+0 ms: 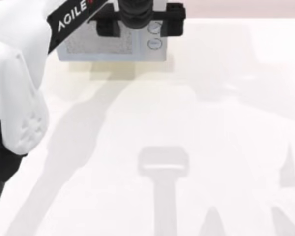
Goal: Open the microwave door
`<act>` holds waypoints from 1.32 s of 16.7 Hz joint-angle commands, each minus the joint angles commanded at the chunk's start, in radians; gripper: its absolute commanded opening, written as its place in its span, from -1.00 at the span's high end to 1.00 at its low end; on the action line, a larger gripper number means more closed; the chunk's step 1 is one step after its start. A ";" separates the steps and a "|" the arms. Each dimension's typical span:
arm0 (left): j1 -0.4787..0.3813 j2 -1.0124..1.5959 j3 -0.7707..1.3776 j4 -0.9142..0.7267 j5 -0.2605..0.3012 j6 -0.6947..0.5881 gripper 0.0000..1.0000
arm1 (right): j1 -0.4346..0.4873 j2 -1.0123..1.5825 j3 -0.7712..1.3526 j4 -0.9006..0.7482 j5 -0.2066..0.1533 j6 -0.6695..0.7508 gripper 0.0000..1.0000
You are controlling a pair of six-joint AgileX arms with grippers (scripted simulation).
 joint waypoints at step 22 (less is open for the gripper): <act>-0.027 -0.095 -0.182 0.067 -0.004 -0.016 1.00 | 0.000 0.000 0.000 0.000 0.000 0.000 -1.00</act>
